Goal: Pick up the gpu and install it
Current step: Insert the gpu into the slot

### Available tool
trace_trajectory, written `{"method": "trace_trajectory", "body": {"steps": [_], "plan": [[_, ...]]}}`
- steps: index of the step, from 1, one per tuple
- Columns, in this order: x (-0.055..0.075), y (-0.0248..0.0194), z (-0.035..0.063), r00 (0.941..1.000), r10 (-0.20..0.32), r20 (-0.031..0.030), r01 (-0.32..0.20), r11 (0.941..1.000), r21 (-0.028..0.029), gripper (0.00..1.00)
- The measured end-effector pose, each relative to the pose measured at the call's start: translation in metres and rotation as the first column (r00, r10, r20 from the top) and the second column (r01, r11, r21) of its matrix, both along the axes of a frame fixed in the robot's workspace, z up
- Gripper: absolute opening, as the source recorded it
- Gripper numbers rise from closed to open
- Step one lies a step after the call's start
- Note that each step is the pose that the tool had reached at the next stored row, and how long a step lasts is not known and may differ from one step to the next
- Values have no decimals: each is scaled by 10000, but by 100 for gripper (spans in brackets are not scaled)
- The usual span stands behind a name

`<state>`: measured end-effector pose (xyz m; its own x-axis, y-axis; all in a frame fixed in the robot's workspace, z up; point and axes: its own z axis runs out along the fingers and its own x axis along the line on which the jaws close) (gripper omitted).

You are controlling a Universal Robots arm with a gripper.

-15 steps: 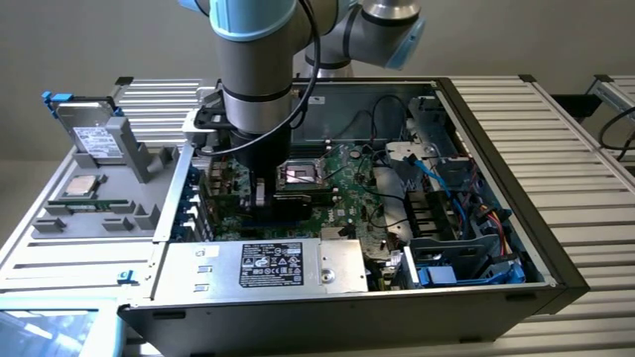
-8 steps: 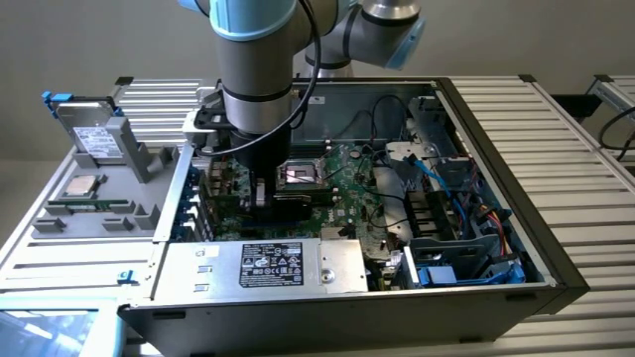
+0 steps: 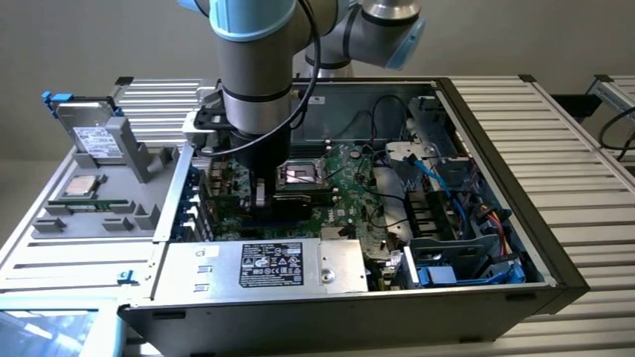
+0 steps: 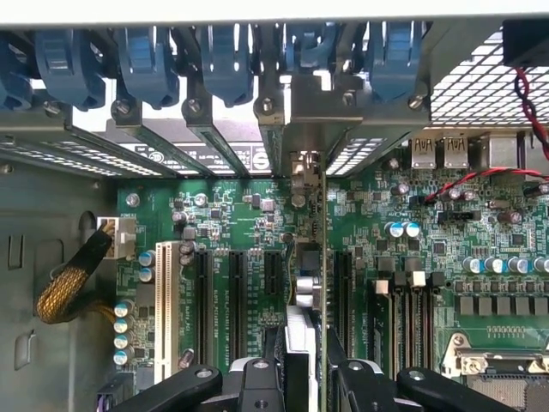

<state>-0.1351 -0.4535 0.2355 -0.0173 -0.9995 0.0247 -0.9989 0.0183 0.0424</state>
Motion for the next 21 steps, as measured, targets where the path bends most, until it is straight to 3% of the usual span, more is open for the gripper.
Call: {"method": "trace_trajectory", "body": {"steps": [21], "plan": [[2, -2, -6, 9998, 210, 0, -210, 9998, 11, 29]]}}
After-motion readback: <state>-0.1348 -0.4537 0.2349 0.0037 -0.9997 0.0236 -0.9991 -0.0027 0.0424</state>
